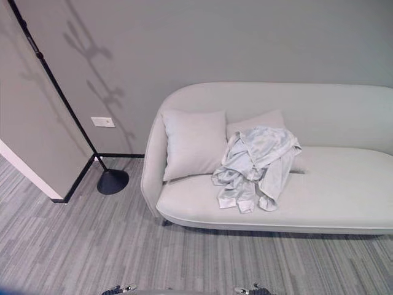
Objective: Hang the clothes on the sofa on the clothes rack.
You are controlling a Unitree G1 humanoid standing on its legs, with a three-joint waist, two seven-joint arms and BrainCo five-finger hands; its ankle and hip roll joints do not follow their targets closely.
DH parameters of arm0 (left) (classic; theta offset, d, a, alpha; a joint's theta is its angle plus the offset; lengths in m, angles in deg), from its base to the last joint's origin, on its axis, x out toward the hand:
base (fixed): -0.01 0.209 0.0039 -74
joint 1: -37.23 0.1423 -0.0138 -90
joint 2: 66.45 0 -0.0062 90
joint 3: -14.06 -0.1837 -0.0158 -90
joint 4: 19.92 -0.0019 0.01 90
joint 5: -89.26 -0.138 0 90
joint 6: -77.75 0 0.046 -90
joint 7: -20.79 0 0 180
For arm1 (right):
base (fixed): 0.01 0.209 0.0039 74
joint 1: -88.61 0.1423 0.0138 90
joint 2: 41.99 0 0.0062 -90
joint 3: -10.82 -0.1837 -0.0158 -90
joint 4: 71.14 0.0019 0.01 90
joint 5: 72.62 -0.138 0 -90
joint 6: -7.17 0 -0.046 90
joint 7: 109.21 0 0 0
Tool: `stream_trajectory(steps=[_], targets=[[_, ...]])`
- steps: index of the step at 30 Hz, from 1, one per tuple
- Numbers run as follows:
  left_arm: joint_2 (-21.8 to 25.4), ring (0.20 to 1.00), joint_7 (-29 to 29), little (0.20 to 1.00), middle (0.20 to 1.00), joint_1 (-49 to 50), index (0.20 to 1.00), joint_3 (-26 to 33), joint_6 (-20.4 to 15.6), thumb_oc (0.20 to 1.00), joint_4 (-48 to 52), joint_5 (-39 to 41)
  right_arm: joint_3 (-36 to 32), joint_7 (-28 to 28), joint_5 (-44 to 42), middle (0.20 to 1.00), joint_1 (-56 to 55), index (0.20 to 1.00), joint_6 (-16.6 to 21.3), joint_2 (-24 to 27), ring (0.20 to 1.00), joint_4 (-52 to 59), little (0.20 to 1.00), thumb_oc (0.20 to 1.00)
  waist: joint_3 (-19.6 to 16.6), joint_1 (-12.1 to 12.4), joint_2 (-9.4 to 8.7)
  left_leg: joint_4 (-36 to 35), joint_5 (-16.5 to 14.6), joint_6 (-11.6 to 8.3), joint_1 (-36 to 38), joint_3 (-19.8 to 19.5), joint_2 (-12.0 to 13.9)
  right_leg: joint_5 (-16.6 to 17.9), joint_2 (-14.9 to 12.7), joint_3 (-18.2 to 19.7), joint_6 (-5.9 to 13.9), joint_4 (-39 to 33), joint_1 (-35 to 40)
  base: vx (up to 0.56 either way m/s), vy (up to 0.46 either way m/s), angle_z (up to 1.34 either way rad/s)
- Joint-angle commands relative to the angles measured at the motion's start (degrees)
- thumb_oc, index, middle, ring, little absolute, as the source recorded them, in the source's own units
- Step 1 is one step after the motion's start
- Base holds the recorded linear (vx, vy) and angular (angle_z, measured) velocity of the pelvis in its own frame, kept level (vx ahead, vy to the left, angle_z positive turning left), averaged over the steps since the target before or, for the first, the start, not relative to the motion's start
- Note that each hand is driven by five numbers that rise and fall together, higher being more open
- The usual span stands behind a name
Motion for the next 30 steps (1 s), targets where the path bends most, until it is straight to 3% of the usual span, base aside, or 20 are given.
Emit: stream_trajectory(steps=[1,3,4,6,7,8,9,10,11,13,14,15,20,25,30], targets=[[0.48,1.0,-0.89,1.0,1.0,-4.27,1.0,0.77,-1.69,1.0,1.21,-0.85,1.79,1.35,2.81,1.0,2.66,1.0,-0.45,-1.87,1.0,1.08,1.0,1.0,0.66,-0.45,-0.36,-0.85,-0.84,-3.46,3.78,-0.09,10.14,2.8,4.5,2.2,-2.47,1.57,-0.93,0.16,-0.806,0.02],[-0.25,1.0,-1.72,1.0,1.0,-5.22,1.0,-1.94,-1.71,1.0,2.22,-4.03,4.19,1.27,4.26,1.0,4.32,1.0,-0.31,-1.54,1.0,2.01,1.0,1.0,1.33,-0.52,0.36,-0.41,3.24,-4.83,2.43,-0.56,14.93,-4.79,8.75,0.88,-3.98,3.86,-1.68,0.02,-0.494,0.01],[-0.27,1.0,-1.73,1.0,1.0,-5.23,1.0,-1.93,-1.71,1.0,2.22,-4.04,4.19,1.27,4.26,1.0,4.33,1.0,-0.31,-1.53,1.0,2.01,1.0,1.0,1.31,-0.56,0.45,-0.43,3.26,-4.88,2.4,-0.62,15.04,-4.86,8.85,0.84,-4.03,3.98,-1.74,-0.04,-0.364,0.08],[-1.57,1.0,-1.64,1.0,1.0,-5.31,1.0,-3.66,-1.69,1.0,3.18,-4.55,6.33,0.58,5.43,1.0,5.16,1.0,0.47,-0.19,1.0,4.66,1.0,1.0,2.22,-0.79,1.48,3.16,14.02,-5.12,-1.15,-2.91,18.72,-6.75,13.85,0.03,-6.73,5.09,-2.24,-0.04,-0.481,0.07],[-1.36,1.0,-1.41,1.0,1.0,-4.34,1.0,-2.96,-1.45,1.0,4.07,-3.01,6.72,0.38,4.81,1.0,4.92,1.0,1.18,1.38,1.0,7.41,1.0,1.0,2.69,-0.65,0.83,5.52,18.31,-3.1,-3.14,-3.13,19.55,-6.69,15.99,-1.23,-8.4,3.68,-0.93,0.02,-0.559,0.07],[-4.47,1.0,-2.69,1.0,1.0,-9.02,1.0,-4.92,-1.13,1.0,4.59,-1.77,8.16,0.21,5.41,1.0,5.02,1.0,1.27,1.41,1.0,7.73,1.0,1.0,2.81,-1.68,0.17,5.55,19.79,-2.5,-2.88,-0.57,20.42,-6.67,17.43,-1.36,-9.31,2.76,0.12,0.04,-0.393,0.15],[-4.48,1.0,-2.69,1.0,1.0,-9.04,1.0,-4.91,-1.14,1.0,4.58,-1.77,8.16,0.21,5.41,1.0,5.04,1.0,1.27,1.42,1.0,7.72,1.0,1.0,2.72,-1.66,0.22,5.52,19.84,-2.52,-2.98,-0.56,20.49,-6.59,17.51,-1.34,-9.34,2.71,0.01,0.05,-0.308,-0.06],[-2.87,1.0,-3.4,1.0,1.0,-7.37,1.0,-2.84,-0.26,1.0,5.24,-1.35,9.23,-0.51,6.75,1.0,5.48,1.0,0.52,2.01,1.0,9.22,1.0,1.0,2.96,-1.27,-0.1,6.87,20.0,-2.01,-3.27,2.34,21.03,-6.68,18.25,-1.84,-10.33,1.89,0.55,0.02,-0.249,-0.06],[-2.1,1.0,-3.25,1.0,1.0,-6.28,1.0,-1.68,-0.65,1.0,5.53,-0.64,9.18,-0.48,6.83,1.0,4.61,1.0,0.97,2.76,1.0,12.36,1.0,1.0,3.31,-0.76,-0.63,8.78,17.32,-1.06,-4.01,2.54,19.2,-6.88,18.54,-1.94,-10.72,1.55,1.0,0.04,-0.322,0.03],[-1.1,1.0,-1.88,1.0,1.0,-3.24,1.0,-0.8,-1.56,1.0,8.54,-0.09,9.34,-1.09,10.11,1.0,2.85,1.0,1.6,6.24,1.0,22.42,1.0,1.0,3.8,0.03,-1.0,10.84,9.9,0.78,-6.52,0.36,12.3,-7.38,18.4,-3.13,-10.95,0.77,1.85,0.02,-0.219,0.15],[-0.87,1.0,-1.58,1.0,1.0,-2.39,1.0,-1.15,-1.63,1.0,10.6,-0.93,9.02,-1.65,12.52,1.0,2.56,1.0,1.29,7.84,1.0,26.88,1.0,1.0,4.15,0.15,-1.08,11.19,6.71,1.54,-7.95,0.9,9.35,-7.51,18.21,-3.82,-10.95,0.64,2.22,0.01,-0.158,0.39],[-1.27,1.0,-0.87,1.0,1.0,-1.1,1.0,-2.05,-1.52,1.0,11.97,-2.21,7.89,-2.4,15.2,1.0,2.03,1.0,1.59,10.36,1.0,34.07,1.0,1.0,4.07,0.31,-0.66,10.37,4.61,2.41,-11.24,4.6,5.12,-7.87,18.82,-5.69,-11.12,0.23,2.75,0.01,-0.083,0.51],[-1.95,1.0,-1.07,1.0,1.0,-0.33,1.0,-0.31,-1.49,1.0,11.06,-0.52,8.66,-5.88,25.76,1.0,4.69,1.0,1.51,13.84,1.0,43.21,1.0,1.0,4.02,1.37,1.07,7.29,6.01,2.09,-13.18,6.6,2.86,-9.11,20.46,-8.68,-10.93,-0.5,3.76,0.06,0.024,0.37],[-0.76,1.0,-1.07,1.0,1.0,-1.67,1.0,-1.94,-1.57,1.0,11.87,-5.71,8.57,-10.45,37.63,1.0,7.61,1.0,2.47,15.77,1.0,51.34,1.0,1.0,2.97,1.87,1.1,4.94,4.63,3.38,-11.17,5.3,1.11,-9.84,18.69,-11.39,-9.88,0.6,5.63,0.18,0.132,0.4],[0.08,1.0,-1.89,1.0,1.0,-2.04,1.0,-2.06,-1.79,1.0,12.01,-6.63,10.18,-15.85,45.88,1.0,11.85,1.0,1.32,15.29,1.0,47.28,1.0,1.0,2.51,3.67,0.54,2.7,2.79,4.92,-9.16,4.68,-1.14,-9.03,16.78,-11.95,-8.32,2.28,5.79,0.16,0.177,0.25]])
